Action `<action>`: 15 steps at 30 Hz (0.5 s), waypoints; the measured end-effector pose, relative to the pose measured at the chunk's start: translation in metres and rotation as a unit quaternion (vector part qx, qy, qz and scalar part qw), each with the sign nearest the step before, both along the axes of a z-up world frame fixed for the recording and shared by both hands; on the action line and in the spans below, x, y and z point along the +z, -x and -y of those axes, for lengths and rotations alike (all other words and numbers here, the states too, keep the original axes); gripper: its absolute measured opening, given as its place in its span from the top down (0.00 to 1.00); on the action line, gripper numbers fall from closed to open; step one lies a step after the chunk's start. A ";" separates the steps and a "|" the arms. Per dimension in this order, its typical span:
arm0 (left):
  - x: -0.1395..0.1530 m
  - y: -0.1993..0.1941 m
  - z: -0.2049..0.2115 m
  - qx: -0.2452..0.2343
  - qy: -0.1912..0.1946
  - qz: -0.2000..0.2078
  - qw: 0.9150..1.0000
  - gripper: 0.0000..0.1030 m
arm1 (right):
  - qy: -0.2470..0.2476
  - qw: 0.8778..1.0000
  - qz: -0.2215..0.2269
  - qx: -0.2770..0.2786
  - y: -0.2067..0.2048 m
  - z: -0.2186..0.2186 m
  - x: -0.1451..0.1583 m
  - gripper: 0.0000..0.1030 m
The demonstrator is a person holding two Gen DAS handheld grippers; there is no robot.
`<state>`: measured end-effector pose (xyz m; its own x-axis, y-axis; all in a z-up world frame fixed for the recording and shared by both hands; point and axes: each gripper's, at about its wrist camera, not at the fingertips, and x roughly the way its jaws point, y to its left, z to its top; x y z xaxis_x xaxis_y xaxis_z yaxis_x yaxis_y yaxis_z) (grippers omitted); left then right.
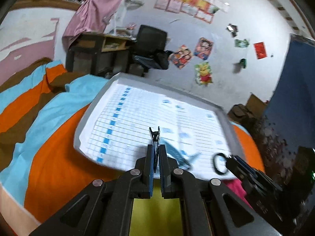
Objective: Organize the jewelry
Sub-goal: 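Carry the ring and clip over the tray and open both tools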
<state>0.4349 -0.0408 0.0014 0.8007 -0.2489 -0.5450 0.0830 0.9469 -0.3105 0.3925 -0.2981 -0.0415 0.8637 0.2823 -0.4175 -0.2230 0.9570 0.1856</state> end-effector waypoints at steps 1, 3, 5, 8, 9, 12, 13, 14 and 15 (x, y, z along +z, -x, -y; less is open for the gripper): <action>-0.005 -0.007 -0.002 0.003 -0.001 -0.010 1.000 0.95 | -0.007 1.000 -0.003 0.000 -0.010 -0.003 -0.003 0.82; -0.016 -0.015 -0.005 0.007 -0.010 -0.025 1.000 0.95 | 0.001 1.000 -0.013 0.000 -0.021 -0.008 -0.010 0.82; -0.025 -0.020 -0.007 0.006 -0.020 -0.032 0.999 0.95 | 0.006 1.000 -0.025 -0.002 -0.030 -0.012 -0.021 0.82; -0.033 -0.017 -0.008 0.011 -0.023 -0.037 0.999 0.95 | 0.003 0.999 -0.045 -0.008 -0.042 -0.011 -0.034 0.82; -0.036 -0.017 -0.008 0.013 -0.024 -0.039 0.999 0.95 | 0.003 0.999 -0.044 -0.010 -0.043 -0.012 -0.035 0.82; -0.040 -0.016 -0.008 0.012 -0.033 -0.035 0.999 0.94 | 0.014 0.999 -0.045 -0.012 -0.045 -0.016 -0.037 0.82; -0.039 -0.015 -0.007 0.010 -0.036 -0.032 0.999 0.93 | 0.018 0.999 -0.046 -0.013 -0.043 -0.018 -0.037 0.82; -0.038 -0.015 -0.007 0.009 -0.038 -0.031 0.999 0.88 | 0.020 0.999 -0.047 -0.013 -0.043 -0.018 -0.037 0.82; -0.038 -0.014 -0.007 0.009 -0.040 -0.030 0.999 0.85 | 0.023 0.998 -0.048 -0.015 -0.043 -0.020 -0.037 0.82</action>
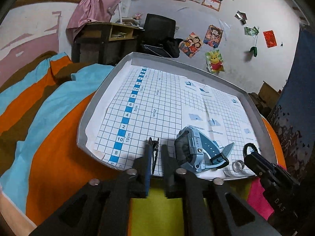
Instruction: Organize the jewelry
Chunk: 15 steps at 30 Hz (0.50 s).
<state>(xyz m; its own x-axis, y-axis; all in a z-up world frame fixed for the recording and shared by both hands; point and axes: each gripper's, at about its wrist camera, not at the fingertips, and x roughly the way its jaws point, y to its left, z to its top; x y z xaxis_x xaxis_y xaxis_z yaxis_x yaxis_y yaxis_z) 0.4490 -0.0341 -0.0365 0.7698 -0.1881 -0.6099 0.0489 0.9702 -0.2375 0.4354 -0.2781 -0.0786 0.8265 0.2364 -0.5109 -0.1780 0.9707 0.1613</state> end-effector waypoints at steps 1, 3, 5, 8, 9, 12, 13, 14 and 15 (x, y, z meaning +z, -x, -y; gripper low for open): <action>0.001 0.001 -0.001 -0.001 0.001 0.003 1.000 0.77 | 0.002 1.000 0.000 -0.001 0.000 -0.001 0.000 0.81; 0.004 0.008 -0.001 0.004 0.005 0.013 1.000 0.59 | 0.008 1.000 0.000 -0.001 0.002 -0.001 -0.001 0.81; 0.010 0.018 -0.005 0.017 0.010 0.031 0.999 0.33 | 0.008 1.000 0.001 -0.001 0.004 -0.002 0.001 0.77; 0.019 0.034 -0.007 0.025 0.010 0.052 0.998 0.27 | 0.000 1.000 0.006 -0.008 0.008 0.002 0.005 0.67; 0.023 0.040 -0.008 0.027 0.009 0.057 0.998 0.25 | -0.002 1.000 0.010 -0.010 0.011 0.005 0.007 0.67; 0.037 0.065 -0.012 0.042 0.009 0.080 0.996 0.14 | -0.005 0.999 0.031 -0.023 0.024 0.010 0.019 0.64; 0.042 0.070 -0.015 0.044 0.010 0.087 0.995 0.09 | -0.010 0.999 0.041 -0.029 0.031 0.011 0.026 0.55; 0.049 0.081 -0.016 0.050 0.008 0.101 0.994 0.05 | -0.012 0.998 0.051 -0.035 0.037 0.014 0.031 0.50; 0.053 0.090 -0.017 0.055 0.004 0.111 0.992 0.03 | -0.013 0.997 0.064 -0.040 0.046 0.015 0.039 0.43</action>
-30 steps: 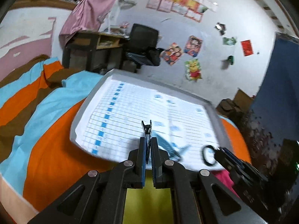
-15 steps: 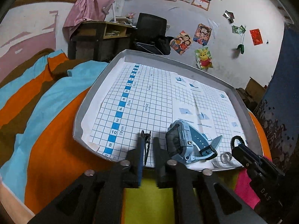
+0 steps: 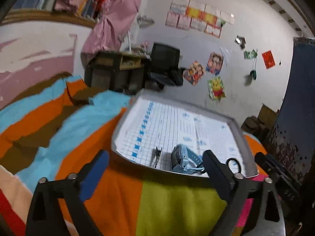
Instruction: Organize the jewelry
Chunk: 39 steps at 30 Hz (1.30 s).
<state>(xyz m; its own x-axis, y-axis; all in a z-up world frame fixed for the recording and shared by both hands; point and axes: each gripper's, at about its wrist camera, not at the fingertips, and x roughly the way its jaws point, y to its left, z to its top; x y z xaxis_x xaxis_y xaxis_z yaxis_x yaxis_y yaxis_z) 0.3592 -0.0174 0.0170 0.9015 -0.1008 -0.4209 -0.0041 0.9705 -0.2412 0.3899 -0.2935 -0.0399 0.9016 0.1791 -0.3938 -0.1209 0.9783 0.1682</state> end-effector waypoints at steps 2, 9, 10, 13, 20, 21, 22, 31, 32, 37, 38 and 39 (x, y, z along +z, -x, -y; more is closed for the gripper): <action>0.014 0.022 -0.002 0.010 -0.009 0.026 1.000 0.00 | -0.005 1.000 0.021 -0.005 0.015 0.003 0.013 0.35; 0.045 0.083 -0.004 0.020 -0.027 0.066 0.997 0.00 | 0.004 0.997 0.074 -0.004 0.071 0.003 0.056 0.10; 0.048 0.093 -0.005 0.020 -0.028 0.071 0.997 0.00 | 0.005 0.997 0.082 -0.004 0.083 0.003 0.062 0.08; 0.055 0.120 -0.006 0.018 -0.031 0.082 0.996 0.00 | 0.006 0.995 0.099 -0.004 0.111 0.001 0.073 0.01; 0.058 0.187 -0.012 0.020 -0.028 0.107 0.994 0.00 | 0.015 0.989 0.144 -0.020 0.194 0.003 0.085 0.01; 0.057 0.196 -0.014 0.020 -0.028 0.108 0.994 0.00 | 0.016 0.989 0.148 -0.022 0.205 0.003 0.085 0.01; 0.056 0.203 -0.015 0.021 -0.027 0.109 0.993 0.00 | 0.016 0.988 0.151 -0.023 0.215 0.004 0.086 0.01; 0.045 0.264 -0.019 0.020 -0.046 0.114 0.992 0.00 | 0.026 0.986 0.160 -0.027 0.291 0.004 0.083 0.01; 0.043 0.271 -0.019 0.018 -0.049 0.112 0.992 0.00 | 0.028 0.987 0.159 -0.026 0.298 0.003 0.081 0.01; 0.033 0.294 -0.021 0.015 -0.054 0.107 0.993 0.00 | 0.026 0.988 0.148 -0.020 0.327 -0.001 0.072 0.01; 0.030 0.299 -0.022 0.014 -0.054 0.104 0.993 0.00 | 0.025 0.989 0.146 -0.020 0.331 -0.002 0.071 0.01; 0.028 0.302 -0.022 0.013 -0.054 0.102 0.993 0.00 | 0.024 0.989 0.143 -0.021 0.337 -0.002 0.069 0.01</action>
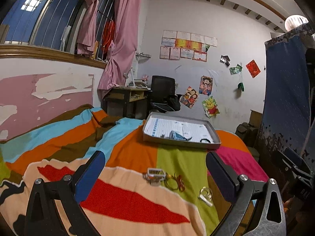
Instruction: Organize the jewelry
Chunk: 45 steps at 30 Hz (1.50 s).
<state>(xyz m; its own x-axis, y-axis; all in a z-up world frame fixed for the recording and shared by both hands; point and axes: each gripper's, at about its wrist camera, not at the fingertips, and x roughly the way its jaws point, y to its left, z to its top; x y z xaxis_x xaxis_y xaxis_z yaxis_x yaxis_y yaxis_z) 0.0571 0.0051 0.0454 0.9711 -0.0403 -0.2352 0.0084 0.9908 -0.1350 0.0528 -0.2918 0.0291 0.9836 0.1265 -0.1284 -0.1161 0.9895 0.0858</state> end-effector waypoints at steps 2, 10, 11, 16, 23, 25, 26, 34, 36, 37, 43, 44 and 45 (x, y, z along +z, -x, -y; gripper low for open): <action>-0.005 0.009 0.000 -0.003 0.000 -0.004 1.000 0.00 | 0.001 1.000 -0.003 -0.002 0.008 -0.002 -0.004 0.01; -0.020 0.043 -0.004 -0.009 0.001 -0.015 1.000 0.00 | 0.005 1.000 -0.024 -0.004 0.040 -0.004 -0.017 0.01; -0.020 0.045 -0.005 -0.009 0.002 -0.014 1.000 0.00 | 0.006 1.000 -0.027 -0.005 0.042 -0.006 -0.019 0.01; -0.022 0.056 -0.005 -0.001 -0.010 -0.003 1.000 0.00 | 0.010 0.999 -0.043 -0.005 0.051 -0.009 -0.026 0.01; -0.027 0.057 -0.008 0.001 -0.007 -0.013 1.000 0.00 | 0.010 0.999 -0.051 -0.010 0.056 -0.009 -0.030 0.01; -0.029 0.054 -0.007 0.000 -0.008 -0.019 1.000 0.00 | 0.009 0.998 -0.054 -0.011 0.055 -0.008 -0.030 0.01; -0.029 0.052 -0.006 -0.001 -0.009 -0.023 1.000 0.00 | 0.007 0.998 -0.056 -0.011 0.055 -0.007 -0.030 0.01; -0.035 0.025 -0.006 -0.001 -0.011 -0.055 0.998 0.00 | -0.010 0.995 -0.095 -0.017 0.037 0.004 -0.035 0.01; -0.035 0.016 -0.004 -0.001 -0.013 -0.060 0.998 0.00 | -0.018 0.994 -0.104 -0.016 0.030 0.010 -0.036 0.01; -0.035 0.011 -0.004 -0.003 -0.014 -0.062 0.998 0.00 | -0.021 0.994 -0.109 -0.015 0.025 0.013 -0.036 0.01; -0.042 -0.022 0.002 -0.003 -0.019 -0.090 0.996 0.00 | -0.029 0.991 -0.128 -0.012 -0.004 0.025 -0.039 0.01; -0.044 -0.030 0.003 -0.005 -0.016 -0.096 0.995 0.00 | -0.027 0.991 -0.130 -0.012 -0.009 0.027 -0.040 0.01; -0.045 -0.035 0.004 -0.006 -0.015 -0.100 0.995 0.00 | -0.023 0.991 -0.133 -0.014 -0.014 0.028 -0.040 0.01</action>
<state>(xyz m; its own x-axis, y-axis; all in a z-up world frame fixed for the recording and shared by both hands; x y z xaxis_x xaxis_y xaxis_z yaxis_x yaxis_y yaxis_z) 0.0923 0.0007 0.0004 0.9043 -0.0426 -0.4247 -0.0031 0.9943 -0.1062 0.0668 -0.3202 -0.0105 0.9190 0.1119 -0.3780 -0.0562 0.9863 0.1553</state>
